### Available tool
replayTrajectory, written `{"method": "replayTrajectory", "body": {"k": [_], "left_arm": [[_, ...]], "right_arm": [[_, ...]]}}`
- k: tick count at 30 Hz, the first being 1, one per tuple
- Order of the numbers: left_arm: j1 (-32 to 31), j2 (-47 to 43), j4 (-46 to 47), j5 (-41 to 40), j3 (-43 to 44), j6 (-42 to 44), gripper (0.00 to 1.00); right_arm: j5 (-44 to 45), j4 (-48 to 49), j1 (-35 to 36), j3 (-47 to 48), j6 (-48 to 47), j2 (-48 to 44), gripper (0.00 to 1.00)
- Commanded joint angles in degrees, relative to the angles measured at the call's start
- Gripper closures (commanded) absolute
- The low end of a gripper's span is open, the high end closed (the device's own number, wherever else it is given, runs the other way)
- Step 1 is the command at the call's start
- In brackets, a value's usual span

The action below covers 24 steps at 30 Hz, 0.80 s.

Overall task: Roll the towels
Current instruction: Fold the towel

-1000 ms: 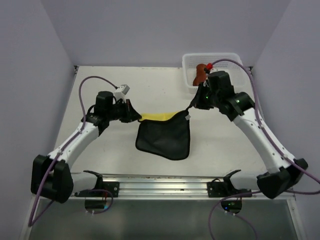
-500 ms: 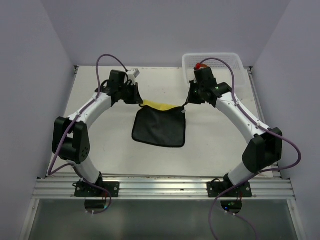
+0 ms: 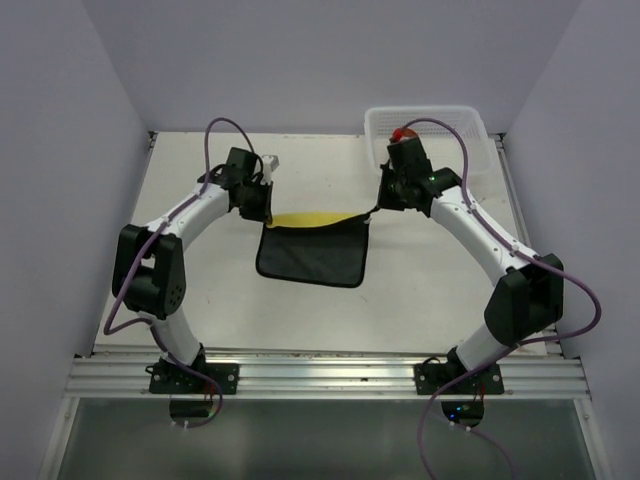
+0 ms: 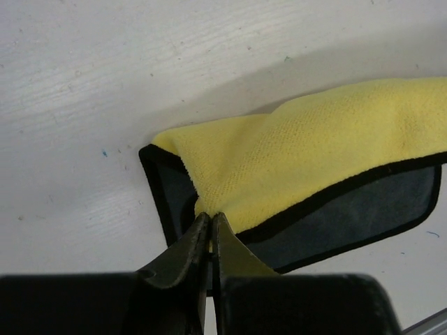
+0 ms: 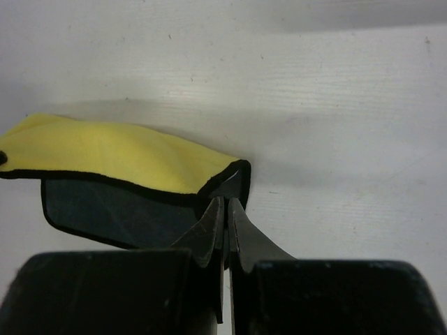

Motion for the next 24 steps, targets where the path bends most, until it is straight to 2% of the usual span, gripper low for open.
{"method": "replayTrajectory", "body": {"k": [1, 9, 21, 24], "left_arm": [[-1.1, 1.3, -1.8, -4.8, 1.2, 2.2, 0.92], [-1.9, 1.7, -4.0, -6.7, 3.5, 2.9, 0.86], [-5.1, -1.3, -6.3, -10.7, 1.4, 2.5, 0.87], [-6.2, -2.6, -6.3, -11.2, -0.6, 2.0, 0.9]], "right_arm": [[-1.5, 1.6, -0.1, -1.8, -0.4, -1.8, 1.0], [-5.3, 1.2, -0.1, -6.6, -0.8, -5.1, 1.0], [-8.3, 2.0, 1.3, -14.8, 0.4, -9.2, 1.0], [-8.5, 2.2, 2.3, -17.0, 0.7, -10.2, 1.0]]}}
